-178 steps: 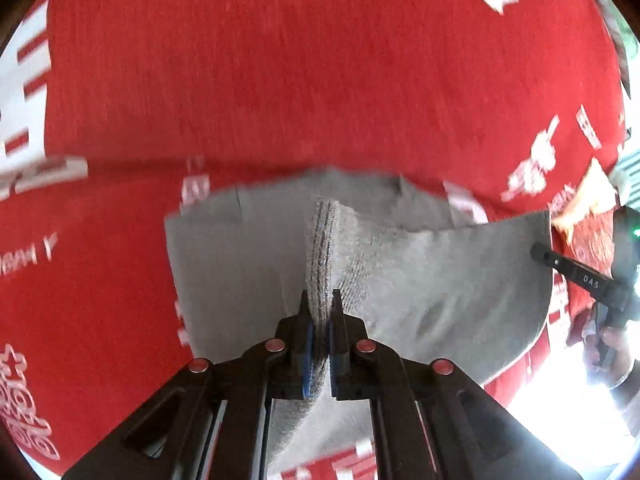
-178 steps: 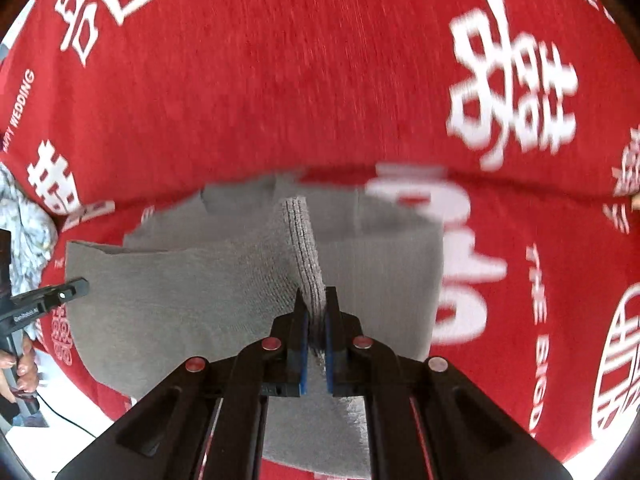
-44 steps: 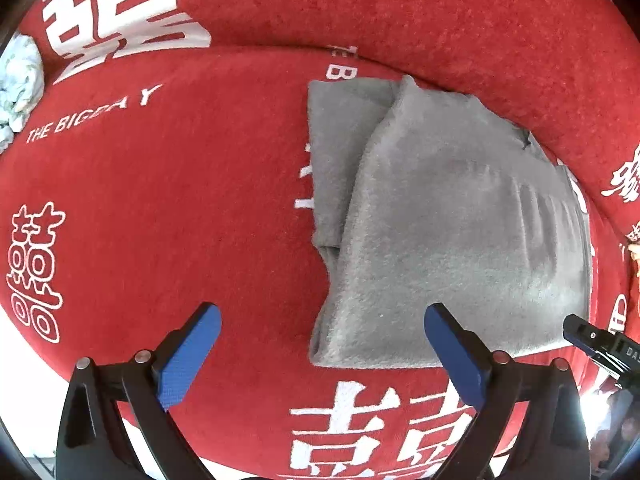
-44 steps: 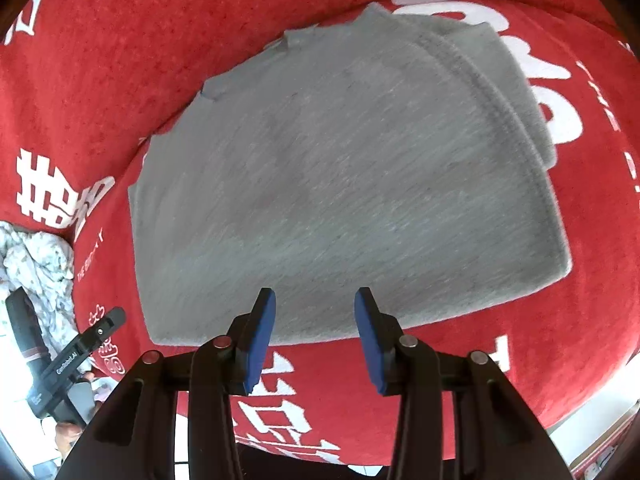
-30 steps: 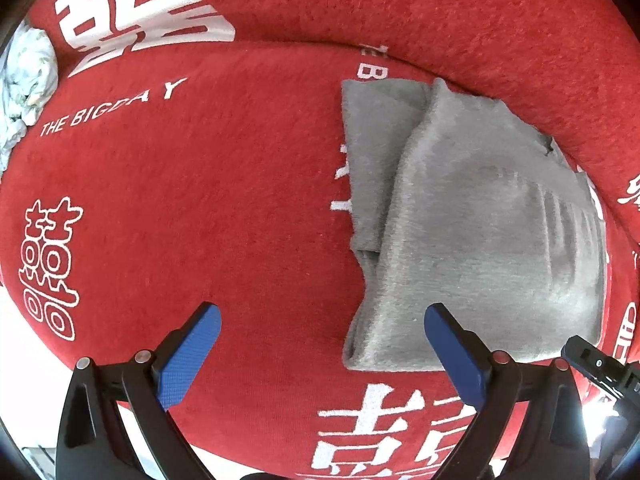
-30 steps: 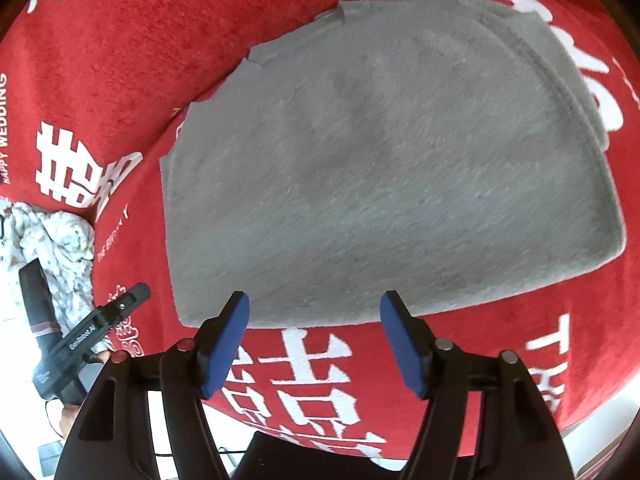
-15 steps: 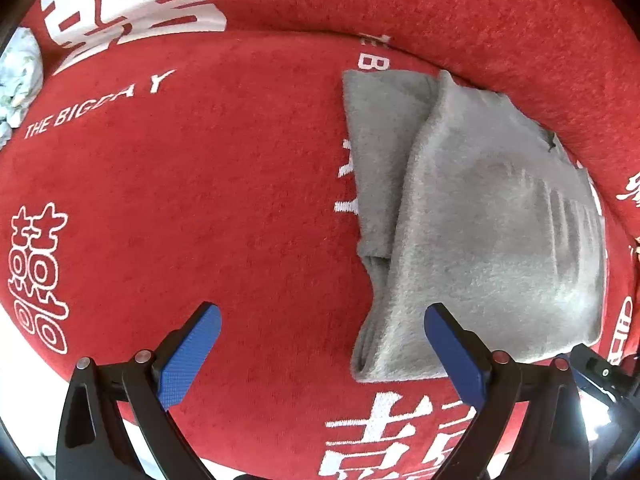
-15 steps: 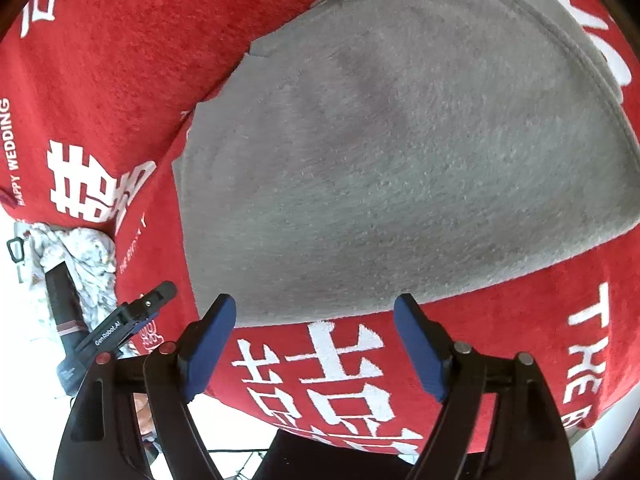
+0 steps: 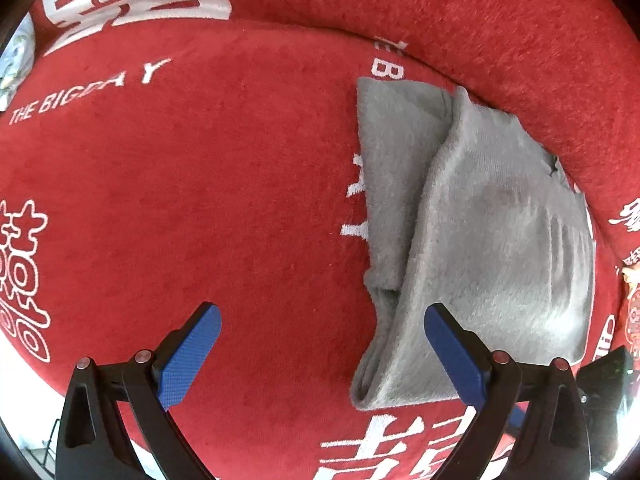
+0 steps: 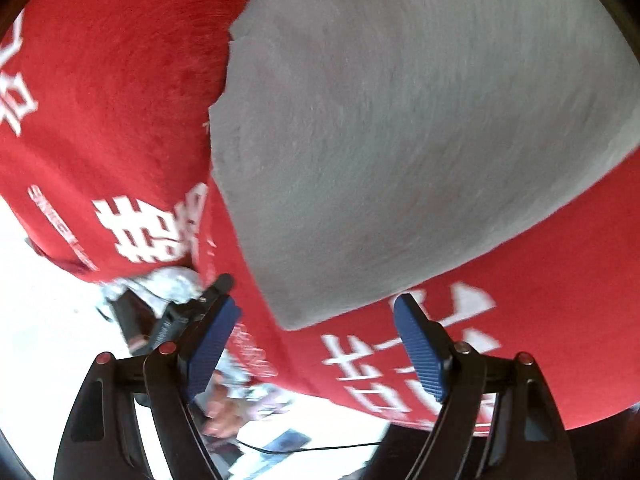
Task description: Fold small clothes
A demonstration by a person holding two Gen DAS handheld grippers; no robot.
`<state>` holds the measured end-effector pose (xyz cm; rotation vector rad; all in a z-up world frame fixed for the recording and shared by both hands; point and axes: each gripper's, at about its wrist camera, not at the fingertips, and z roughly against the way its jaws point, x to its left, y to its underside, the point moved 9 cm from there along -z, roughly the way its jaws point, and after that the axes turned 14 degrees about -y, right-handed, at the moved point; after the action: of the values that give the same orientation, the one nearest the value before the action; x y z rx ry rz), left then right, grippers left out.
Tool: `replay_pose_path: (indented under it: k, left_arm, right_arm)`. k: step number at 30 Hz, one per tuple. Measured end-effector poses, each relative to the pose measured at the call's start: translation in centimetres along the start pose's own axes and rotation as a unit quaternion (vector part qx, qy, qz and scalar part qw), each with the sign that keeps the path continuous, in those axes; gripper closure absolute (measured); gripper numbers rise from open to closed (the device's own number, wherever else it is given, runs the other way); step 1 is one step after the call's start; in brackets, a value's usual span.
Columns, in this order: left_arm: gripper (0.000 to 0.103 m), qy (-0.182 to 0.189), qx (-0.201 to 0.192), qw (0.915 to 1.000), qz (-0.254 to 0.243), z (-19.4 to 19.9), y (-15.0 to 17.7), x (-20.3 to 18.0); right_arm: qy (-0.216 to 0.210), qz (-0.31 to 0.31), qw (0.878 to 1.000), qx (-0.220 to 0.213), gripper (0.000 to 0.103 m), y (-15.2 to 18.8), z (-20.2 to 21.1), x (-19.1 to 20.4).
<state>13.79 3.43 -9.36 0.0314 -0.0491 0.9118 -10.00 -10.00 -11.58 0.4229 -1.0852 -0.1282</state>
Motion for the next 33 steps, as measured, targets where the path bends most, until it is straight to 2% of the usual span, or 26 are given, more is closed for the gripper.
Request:
replay_pose_path:
  k: [5,8,14,16,17,18,19,21,24,26,30,32,33]
  left_arm:
    - [0.001,0.028,0.006,0.9996,0.004,-0.7,-0.9,-0.2]
    - [0.001,0.042,0.006,0.9991,0.004,-0.7,-1.3,-0.5]
    - [0.001,0.108,0.027,0.9937,0.014,-1.1,-2.7,-0.8]
    - [0.001,0.125,0.031,0.9916,0.010,-1.2,-3.0,-1.2]
    - [0.001,0.133,0.034,0.9905,0.009,-1.3,-3.2,-1.4]
    - [0.001,0.144,0.039,0.9888,0.008,-1.4,-3.4,-1.8]
    - [0.001,0.153,0.043,0.9873,0.007,-1.3,-3.4,-2.0]
    - [0.001,0.172,0.052,0.9837,0.002,-1.3,-3.4,-2.9]
    - [0.001,0.213,0.069,0.9744,-0.014,-1.1,-3.7,-5.1]
    - [0.001,0.242,0.084,0.9664,-0.018,-1.2,-3.9,-6.5]
    - [0.001,0.304,0.120,0.9451,0.001,-1.5,-4.9,-9.2]
    - [0.001,0.315,0.115,0.9419,-0.010,-1.0,-5.3,-10.7]
    - [0.001,0.309,0.106,0.9448,-0.030,-0.5,-5.3,-11.8]
  right_arm:
    - [-0.017,-0.013,1.000,0.004,0.019,0.4,-2.7,-0.9]
    - [-0.043,-0.026,0.999,-0.001,0.019,0.3,-4.1,-0.6]
    - [-0.074,-0.026,0.996,-0.032,0.018,-1.2,-5.5,1.0]
    - [-0.085,-0.039,0.995,-0.038,0.028,-1.4,-5.7,1.0]
    - [-0.092,-0.046,0.994,-0.037,0.052,-1.5,-5.8,1.1]
    - [-0.098,-0.053,0.993,-0.032,0.084,-1.5,-5.9,1.2]
    - [-0.112,-0.060,0.992,-0.027,0.095,-1.5,-6.0,1.5]
    - [-0.139,-0.057,0.988,-0.029,0.094,-1.7,-5.5,2.7]
    - [-0.159,-0.019,0.987,-0.021,0.095,-1.7,-4.3,5.3]
    - [-0.164,0.007,0.986,-0.015,0.095,-1.7,-3.7,6.9]
    - [-0.161,0.035,0.986,-0.007,0.095,-1.9,-2.7,8.3]
    - [-0.150,0.047,0.988,-0.002,0.095,-1.8,-2.8,8.5]
    - [-0.139,0.054,0.989,0.002,0.095,-1.6,-2.9,8.3]
